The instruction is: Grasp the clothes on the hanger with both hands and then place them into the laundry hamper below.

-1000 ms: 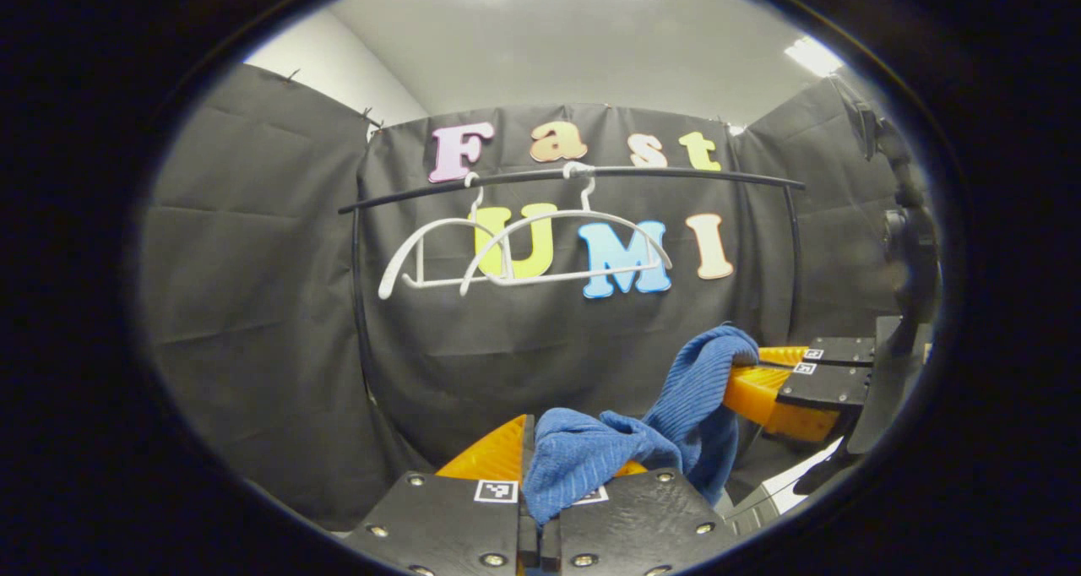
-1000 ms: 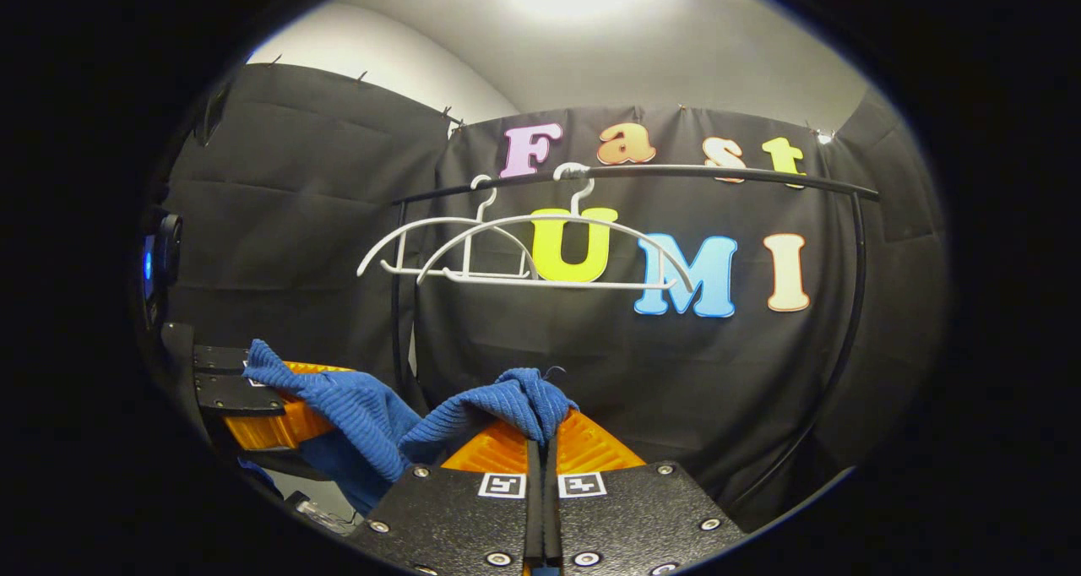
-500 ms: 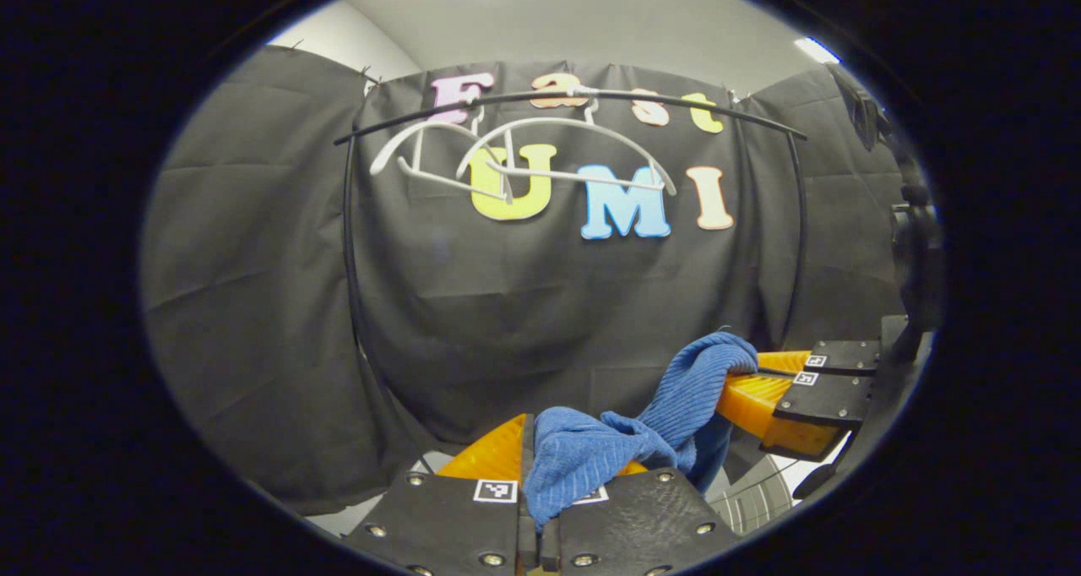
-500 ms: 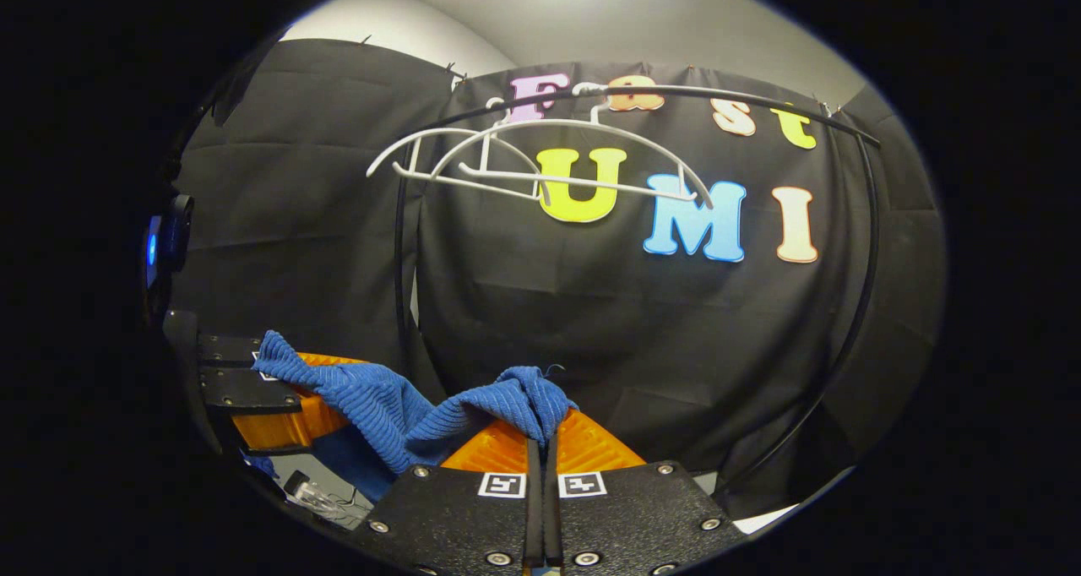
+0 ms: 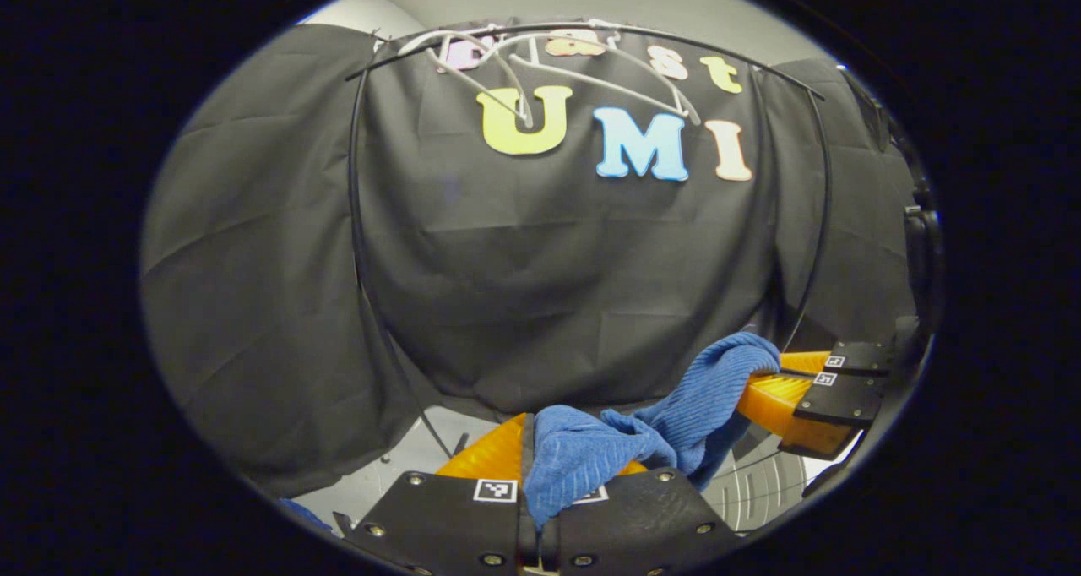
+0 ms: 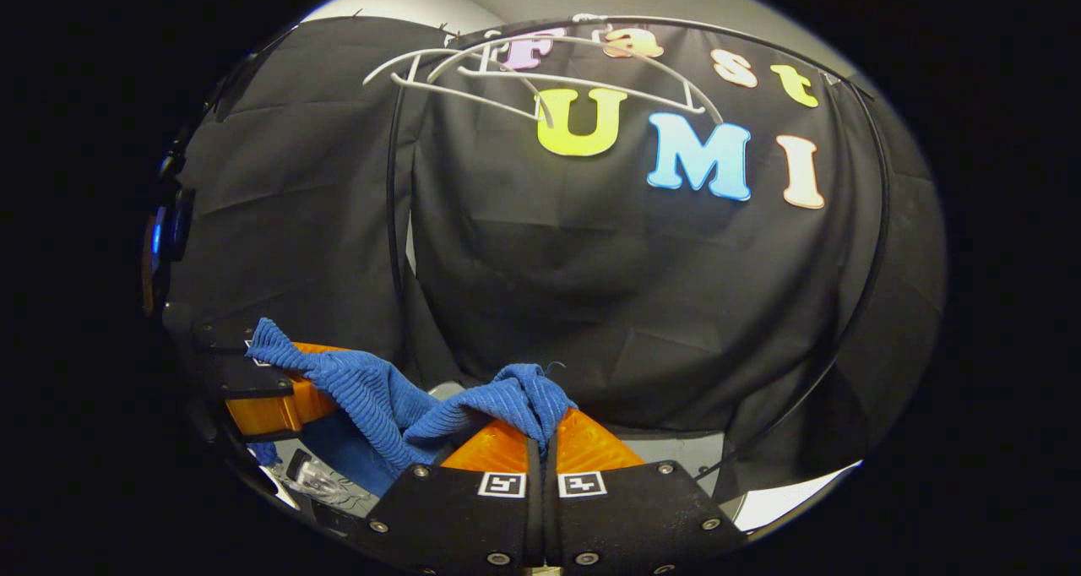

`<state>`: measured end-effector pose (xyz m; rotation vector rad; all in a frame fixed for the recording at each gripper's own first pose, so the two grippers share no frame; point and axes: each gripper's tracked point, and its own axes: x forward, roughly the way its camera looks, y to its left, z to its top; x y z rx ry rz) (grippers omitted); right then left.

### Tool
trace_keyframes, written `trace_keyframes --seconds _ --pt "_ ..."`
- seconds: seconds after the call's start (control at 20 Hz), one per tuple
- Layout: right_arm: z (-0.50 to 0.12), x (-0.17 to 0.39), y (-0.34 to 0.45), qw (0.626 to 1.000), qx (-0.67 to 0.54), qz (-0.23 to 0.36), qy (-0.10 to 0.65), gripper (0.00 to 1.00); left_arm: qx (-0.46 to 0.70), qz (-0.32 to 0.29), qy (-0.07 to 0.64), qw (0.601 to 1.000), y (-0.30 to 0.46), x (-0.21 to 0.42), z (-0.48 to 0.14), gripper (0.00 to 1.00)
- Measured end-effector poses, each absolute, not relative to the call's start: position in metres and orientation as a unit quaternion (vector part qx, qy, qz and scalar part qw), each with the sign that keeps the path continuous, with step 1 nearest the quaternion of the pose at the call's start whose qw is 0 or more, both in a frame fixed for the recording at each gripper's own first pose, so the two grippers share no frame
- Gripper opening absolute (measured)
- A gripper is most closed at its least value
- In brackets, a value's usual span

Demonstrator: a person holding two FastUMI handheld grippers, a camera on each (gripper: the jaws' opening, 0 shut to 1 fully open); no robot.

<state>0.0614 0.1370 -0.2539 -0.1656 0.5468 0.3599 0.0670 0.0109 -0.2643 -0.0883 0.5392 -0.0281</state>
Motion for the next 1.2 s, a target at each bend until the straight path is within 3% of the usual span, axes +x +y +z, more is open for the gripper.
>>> trace_keyframes --seconds 0.65,1.2 --pt "-0.364 0.019 0.122 0.902 -0.104 0.164 0.384 0.0 -0.021 -0.027 0.409 0.912 -0.005 0.017 -0.395 0.05" --pt "-0.408 -0.008 0.109 0.864 -0.104 0.151 0.469 0.02 -0.011 -0.041 0.493 0.869 -0.013 -0.015 -0.439 0.07"
